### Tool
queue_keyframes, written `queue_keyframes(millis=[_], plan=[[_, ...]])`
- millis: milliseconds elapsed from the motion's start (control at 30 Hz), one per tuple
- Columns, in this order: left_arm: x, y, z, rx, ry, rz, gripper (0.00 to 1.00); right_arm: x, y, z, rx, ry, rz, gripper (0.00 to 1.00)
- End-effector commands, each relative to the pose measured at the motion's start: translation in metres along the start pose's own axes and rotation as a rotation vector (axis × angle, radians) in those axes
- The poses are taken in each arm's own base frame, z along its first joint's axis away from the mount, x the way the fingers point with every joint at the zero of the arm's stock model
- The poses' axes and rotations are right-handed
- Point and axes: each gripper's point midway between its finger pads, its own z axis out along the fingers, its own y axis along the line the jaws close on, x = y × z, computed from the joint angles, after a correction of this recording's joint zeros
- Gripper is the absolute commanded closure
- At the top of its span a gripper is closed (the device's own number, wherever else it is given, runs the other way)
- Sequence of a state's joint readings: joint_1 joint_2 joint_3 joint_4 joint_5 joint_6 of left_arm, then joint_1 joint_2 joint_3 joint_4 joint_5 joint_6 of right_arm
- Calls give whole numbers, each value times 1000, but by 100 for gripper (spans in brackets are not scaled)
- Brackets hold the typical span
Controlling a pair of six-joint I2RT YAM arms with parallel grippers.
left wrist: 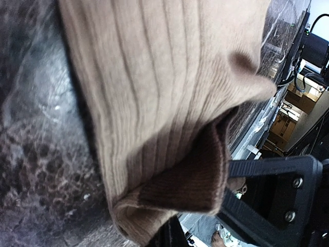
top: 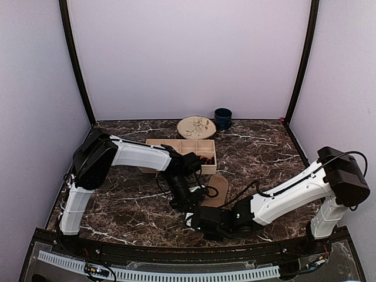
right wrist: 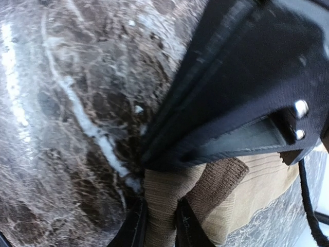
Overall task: Roll the socks
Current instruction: Roll the sock at the center of the board.
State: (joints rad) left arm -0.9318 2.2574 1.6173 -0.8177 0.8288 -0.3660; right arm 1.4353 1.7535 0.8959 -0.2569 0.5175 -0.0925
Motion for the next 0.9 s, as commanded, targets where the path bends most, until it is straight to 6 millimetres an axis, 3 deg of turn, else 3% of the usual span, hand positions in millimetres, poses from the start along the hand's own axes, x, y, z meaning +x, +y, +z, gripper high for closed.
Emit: queue_keyframes(millis=[0,300,600,867], plan=[[-3,-5,-5,10,-7,5,100,21,1,2,-49,69,55,83],[-13,1,-10,-13,-47,-55,97,21,-2,1,-113,66,150,89],[-35,6,-31,3,-159,-142,92,20,-10,-2,-190,34,278,90],[-40,8,-41,7,-194,-173,91,9,-19,-10,-296,-24,412,90]])
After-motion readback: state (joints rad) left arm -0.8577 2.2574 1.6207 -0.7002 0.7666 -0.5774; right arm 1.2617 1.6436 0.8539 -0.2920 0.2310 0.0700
